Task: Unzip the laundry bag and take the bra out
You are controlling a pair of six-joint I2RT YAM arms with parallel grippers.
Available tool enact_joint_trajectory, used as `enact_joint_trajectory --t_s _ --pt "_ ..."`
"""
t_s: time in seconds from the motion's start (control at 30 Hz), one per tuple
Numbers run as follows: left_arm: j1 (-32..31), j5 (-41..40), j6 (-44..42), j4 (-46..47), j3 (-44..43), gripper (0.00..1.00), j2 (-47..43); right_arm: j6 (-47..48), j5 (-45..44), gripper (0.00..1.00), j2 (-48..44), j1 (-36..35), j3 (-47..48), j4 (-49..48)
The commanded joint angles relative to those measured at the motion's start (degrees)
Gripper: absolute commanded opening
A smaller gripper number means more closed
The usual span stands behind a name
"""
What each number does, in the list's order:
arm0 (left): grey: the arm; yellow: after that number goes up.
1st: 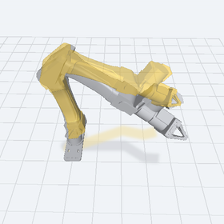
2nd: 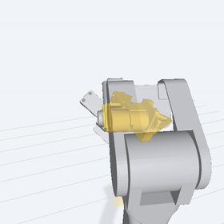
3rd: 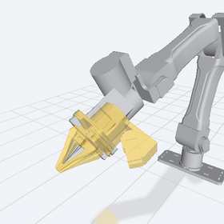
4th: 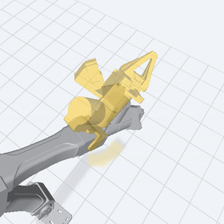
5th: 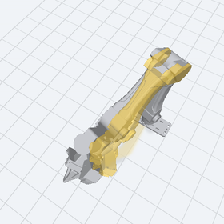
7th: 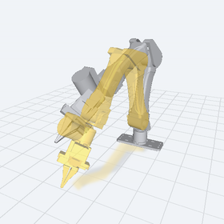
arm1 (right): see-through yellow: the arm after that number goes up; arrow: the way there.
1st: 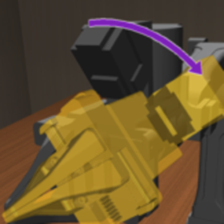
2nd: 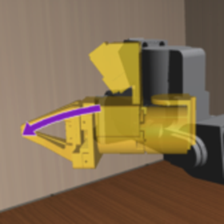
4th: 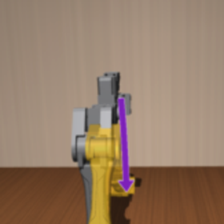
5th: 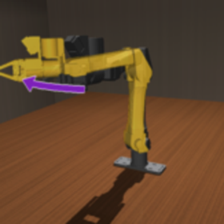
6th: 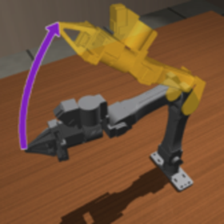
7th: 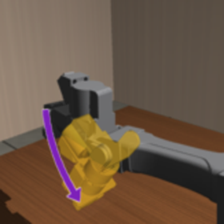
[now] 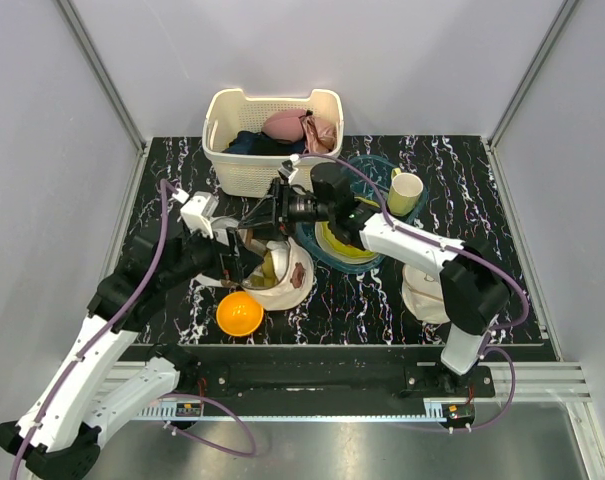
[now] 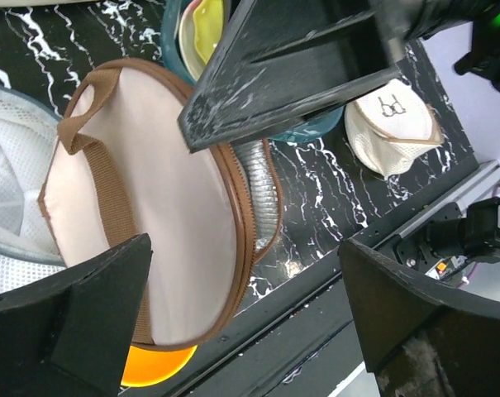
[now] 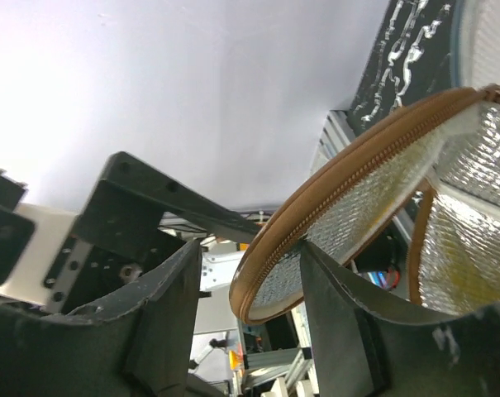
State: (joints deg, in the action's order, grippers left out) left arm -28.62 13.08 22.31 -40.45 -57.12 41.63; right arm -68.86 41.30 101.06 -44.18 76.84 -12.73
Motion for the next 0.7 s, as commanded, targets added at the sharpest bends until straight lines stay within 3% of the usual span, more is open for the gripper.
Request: enact_joint_trajectory --t_s 0.0,0.17,0.27,0.3,0.37,0.4,0.53,0.67 --pt "-0.03 -5.33 -0.59 0.2 0.17 0.99 0.99 -5.93 3.26 0.58 -0.33 0.06 4.37 -9.68" --pt "-0.03 -8.5 -1.04 -0.51 0.79 0.93 2.05 -6.37 3.17 0.58 -1.82 0.15 3.5 -9.77" --pt "-0.03 -12.63 -0.6 -0.77 0.7 0.58 2.23 -5.76 2.83 0.58 -3.4 0.32 2.53 -9.24" --pt "-0.03 -12.82 -0.51 -0.95 0.44 0.27 2.06 -5.15 2.39 0.58 -4.02 0.5 2.09 -7.41" --pt "-0.12 -14.57 -0.33 -1.04 -0.53 0.04 1.44 -2.25 0.2 0.59 -6.64 1.73 0.51 -4.42" --pt "-0.03 -14.58 -0.25 -1.04 -0.79 0.0 1.18 -1.11 -0.68 0.6 -7.62 2.34 -0.19 -1.1" --pt "-0.03 -13.35 1.16 -0.43 -1.5 0.0 0.83 9.41 -7.01 0.64 -13.77 6.12 -2.39 11.65" --pt "0.06 -10.97 2.92 0.19 -2.2 0.0 1.0 19.01 -20.33 0.63 -20.62 6.84 -1.96 25.97"
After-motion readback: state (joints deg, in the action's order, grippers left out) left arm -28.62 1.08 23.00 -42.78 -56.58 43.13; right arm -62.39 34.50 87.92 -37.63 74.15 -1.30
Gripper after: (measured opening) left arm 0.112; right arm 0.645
